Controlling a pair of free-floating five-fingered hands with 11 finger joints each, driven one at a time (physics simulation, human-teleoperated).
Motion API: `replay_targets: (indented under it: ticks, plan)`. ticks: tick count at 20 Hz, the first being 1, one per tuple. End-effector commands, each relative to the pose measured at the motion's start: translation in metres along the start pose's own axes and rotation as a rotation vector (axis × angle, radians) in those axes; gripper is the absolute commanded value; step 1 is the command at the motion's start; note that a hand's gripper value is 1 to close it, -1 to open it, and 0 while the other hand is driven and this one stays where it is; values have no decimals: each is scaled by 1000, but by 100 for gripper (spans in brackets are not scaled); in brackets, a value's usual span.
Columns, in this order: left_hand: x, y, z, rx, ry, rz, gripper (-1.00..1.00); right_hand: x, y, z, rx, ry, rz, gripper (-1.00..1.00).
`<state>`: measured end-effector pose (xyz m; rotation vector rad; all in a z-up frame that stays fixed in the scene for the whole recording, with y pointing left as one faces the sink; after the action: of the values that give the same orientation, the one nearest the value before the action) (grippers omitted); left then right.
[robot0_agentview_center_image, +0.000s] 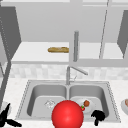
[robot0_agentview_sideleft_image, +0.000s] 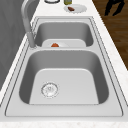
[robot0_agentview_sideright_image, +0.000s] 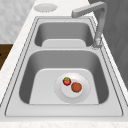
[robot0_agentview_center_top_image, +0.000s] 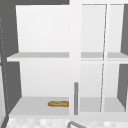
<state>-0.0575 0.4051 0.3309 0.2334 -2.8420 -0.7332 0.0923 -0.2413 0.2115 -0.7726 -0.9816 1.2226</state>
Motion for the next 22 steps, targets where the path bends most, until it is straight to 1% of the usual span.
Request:
replay_targets:
  ticks: [1,3,4,6,10,14,17,22]
  plan:
    - [0,-14,-9,-93,17,-6,-100,0,0,0,0,0,0,0]
    - [1,-17,-12,-106,22,-8,-100,0,0,0,0,0,0,0]
    - [1,-17,-15,-119,25,-9,-100,0,0,0,0,0,0,0]
    - [2,-18,-21,-136,26,-12,-100,0,0,0,0,0,0,0]
    - [4,-24,-30,-155,28,-15,-100,0,0,0,0,0,0,0]
    - [5,-29,-40,-183,28,-21,-100,0,0,0,0,0,0,0]
    - [3,-33,-42,-204,20,-30,-100,0,0,0,0,0,0,0]
    - [1,-40,-47,-239,20,-38,-100,0,0,0,0,0,0,0]
